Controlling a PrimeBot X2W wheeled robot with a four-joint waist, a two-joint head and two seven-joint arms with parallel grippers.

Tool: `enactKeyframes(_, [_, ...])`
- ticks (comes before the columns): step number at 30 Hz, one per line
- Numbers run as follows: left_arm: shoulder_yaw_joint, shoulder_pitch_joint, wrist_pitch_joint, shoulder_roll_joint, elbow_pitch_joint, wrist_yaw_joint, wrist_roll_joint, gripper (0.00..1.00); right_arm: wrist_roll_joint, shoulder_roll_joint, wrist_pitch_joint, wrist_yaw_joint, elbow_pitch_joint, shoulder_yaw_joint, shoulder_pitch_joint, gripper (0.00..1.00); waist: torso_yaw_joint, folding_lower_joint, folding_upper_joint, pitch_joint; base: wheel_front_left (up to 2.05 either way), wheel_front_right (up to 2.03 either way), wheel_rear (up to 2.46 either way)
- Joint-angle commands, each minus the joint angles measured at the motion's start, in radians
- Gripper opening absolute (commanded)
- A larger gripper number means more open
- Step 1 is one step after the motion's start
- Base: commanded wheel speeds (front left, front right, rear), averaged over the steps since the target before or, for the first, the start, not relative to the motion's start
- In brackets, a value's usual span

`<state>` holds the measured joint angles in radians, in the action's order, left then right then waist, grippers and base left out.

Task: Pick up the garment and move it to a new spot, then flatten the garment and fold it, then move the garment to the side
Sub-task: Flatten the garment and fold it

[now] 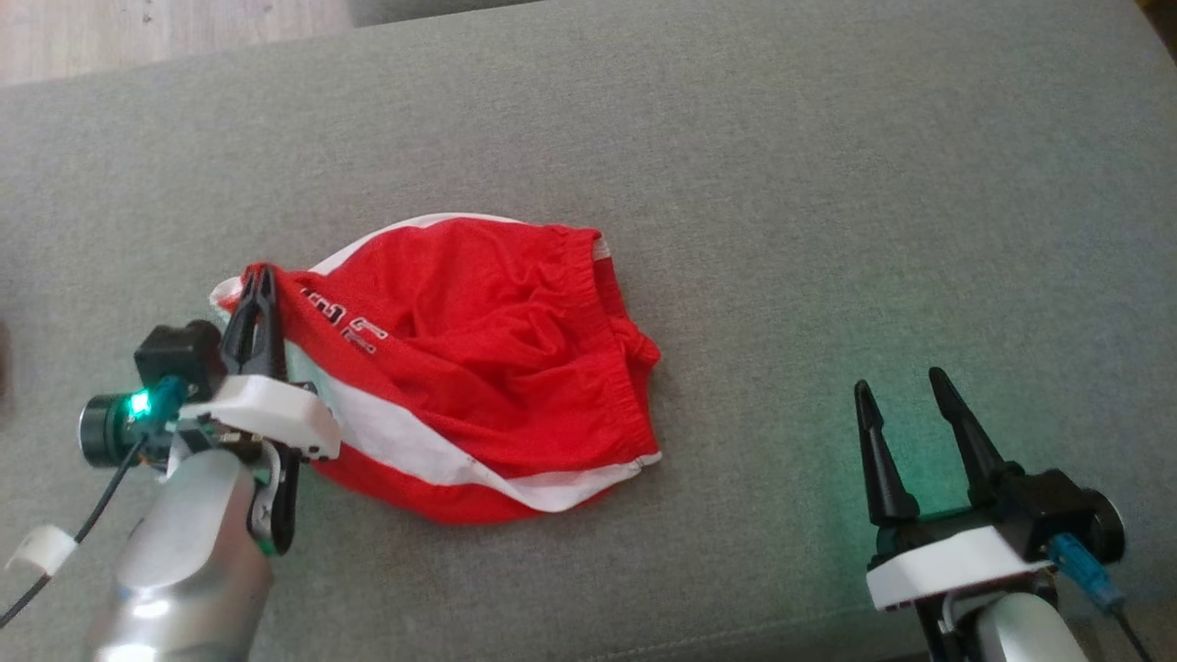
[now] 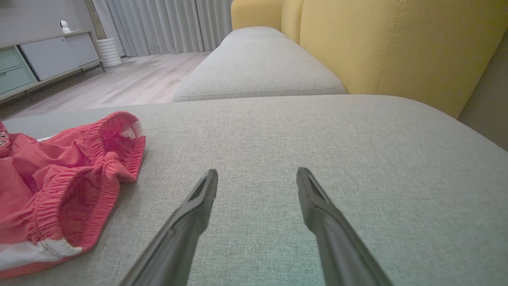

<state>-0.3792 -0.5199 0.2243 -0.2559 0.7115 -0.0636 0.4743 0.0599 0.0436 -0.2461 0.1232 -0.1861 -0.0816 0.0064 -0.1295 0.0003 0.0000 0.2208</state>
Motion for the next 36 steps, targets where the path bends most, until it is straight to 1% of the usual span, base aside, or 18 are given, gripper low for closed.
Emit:
enactKeyframes(1, [0.043,-0.039,0.019,-0.025,-0.012,0.003,0.0,1.0,-0.008,0.007,-0.004,0.008,0.03,-0.017,-0.027,1.0,0.011,-0.0003,0.0,-0.006,0.0,0.0,0.0])
enactKeyframes(4, [0.037,-0.041,0.03,-0.012,-0.003,0.02,-0.008,1.0,-0.008,0.007,-0.005,0.008,0.028,-0.012,-0.025,1.0,0.035,-0.0003,0.0,-0.019,0.0,0.0,0.0])
enactKeyframes(8, [0.029,-0.022,0.036,0.0,-0.033,0.043,-0.027,1.0,-0.009,0.007,-0.006,0.008,0.028,0.002,-0.018,1.0,0.077,-0.0003,0.0,-0.045,0.0,0.0,0.0])
enactKeyframes(12, [0.031,0.037,0.037,0.01,-0.118,0.057,-0.051,1.0,-0.01,0.007,-0.008,0.008,0.029,0.013,-0.008,1.0,0.121,-0.0003,0.0,-0.083,0.0,0.0,0.0])
enactKeyframes(17, [0.034,0.166,0.037,0.022,-0.222,0.055,-0.073,1.0,-0.009,0.007,-0.009,0.008,0.031,0.021,0.015,1.0,0.166,-0.0003,0.0,-0.152,0.0,0.0,0.0])
enactKeyframes(21, [0.036,0.257,0.037,0.032,-0.278,0.047,-0.076,1.0,-0.006,0.007,-0.01,0.008,0.037,0.029,0.037,1.0,0.182,-0.0003,0.0,-0.193,0.0,0.0,0.0])
enactKeyframes(28, [0.045,0.455,0.037,0.058,-0.398,0.009,-0.065,1.0,0.017,0.007,-0.008,0.008,0.05,0.038,0.098,1.0,0.191,-0.0003,0.0,-0.255,0.0,0.0,0.0])
enactKeyframes(31, [0.057,0.509,0.037,0.065,-0.443,-0.009,-0.059,1.0,0.024,0.007,-0.009,0.008,0.056,0.029,0.118,1.0,0.188,-0.0003,0.0,-0.266,0.0,0.0,0.0])
enactKeyframes(36, [0.066,0.565,0.037,0.061,-0.487,-0.03,-0.059,1.0,0.035,0.007,-0.01,0.008,0.053,0.012,0.131,1.0,0.181,-0.0003,0.0,-0.278,0.0,0.0,0.0])
